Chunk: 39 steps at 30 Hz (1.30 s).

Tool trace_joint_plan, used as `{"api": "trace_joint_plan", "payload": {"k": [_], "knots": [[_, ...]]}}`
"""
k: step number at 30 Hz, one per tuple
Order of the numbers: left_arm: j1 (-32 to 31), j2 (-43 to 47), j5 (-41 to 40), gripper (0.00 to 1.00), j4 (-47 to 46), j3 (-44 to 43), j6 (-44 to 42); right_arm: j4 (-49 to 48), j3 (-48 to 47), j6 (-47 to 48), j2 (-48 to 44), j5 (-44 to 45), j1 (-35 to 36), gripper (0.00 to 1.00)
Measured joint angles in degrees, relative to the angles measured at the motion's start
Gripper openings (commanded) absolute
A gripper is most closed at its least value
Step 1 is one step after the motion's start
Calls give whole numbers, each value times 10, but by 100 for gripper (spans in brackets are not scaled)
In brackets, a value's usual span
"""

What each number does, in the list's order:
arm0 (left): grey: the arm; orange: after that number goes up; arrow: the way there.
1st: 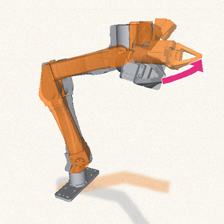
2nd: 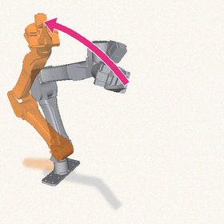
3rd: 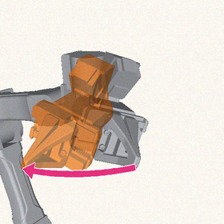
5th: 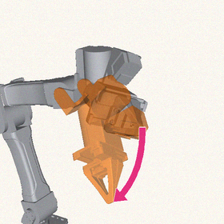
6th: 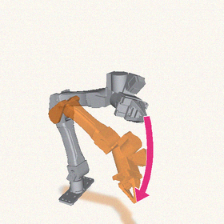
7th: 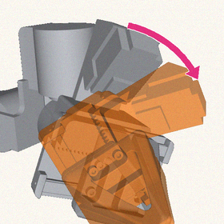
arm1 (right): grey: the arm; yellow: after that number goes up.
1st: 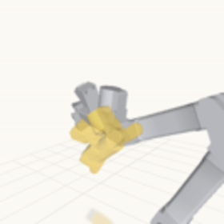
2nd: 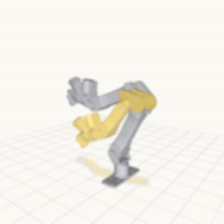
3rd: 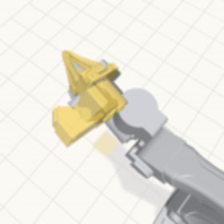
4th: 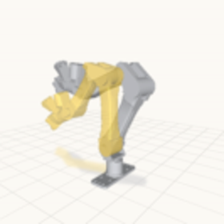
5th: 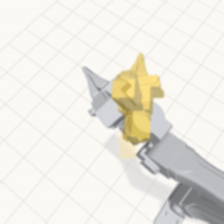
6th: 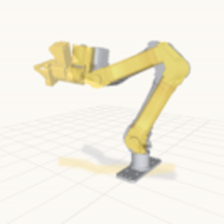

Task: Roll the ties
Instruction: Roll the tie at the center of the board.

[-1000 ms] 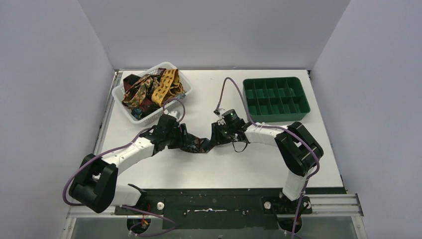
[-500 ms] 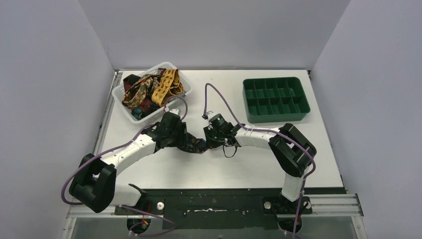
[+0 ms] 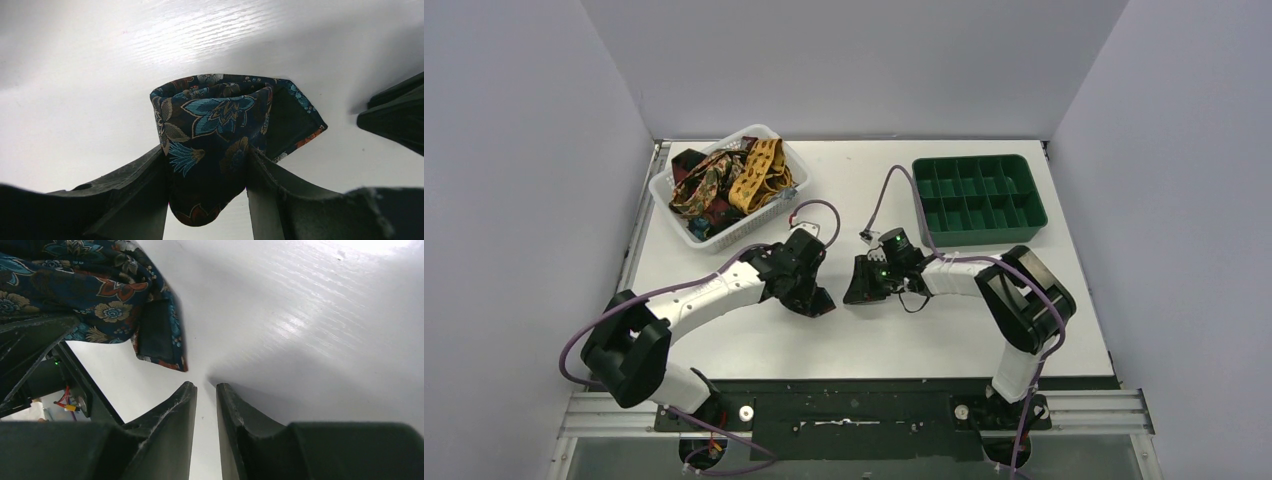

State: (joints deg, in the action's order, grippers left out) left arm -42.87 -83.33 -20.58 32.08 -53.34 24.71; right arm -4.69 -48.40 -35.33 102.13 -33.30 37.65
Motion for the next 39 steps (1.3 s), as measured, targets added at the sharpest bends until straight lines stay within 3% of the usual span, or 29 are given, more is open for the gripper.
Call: {"api": "trace_joint_plan", "payload": {"k": [28, 39], "knots": [[-6, 10, 5, 51, 44, -1, -71, 7, 6, -14, -9, 2, -12, 29], [-122, 5, -114, 52, 50, 0, -42, 46, 24, -29, -85, 93, -66, 32]]}}
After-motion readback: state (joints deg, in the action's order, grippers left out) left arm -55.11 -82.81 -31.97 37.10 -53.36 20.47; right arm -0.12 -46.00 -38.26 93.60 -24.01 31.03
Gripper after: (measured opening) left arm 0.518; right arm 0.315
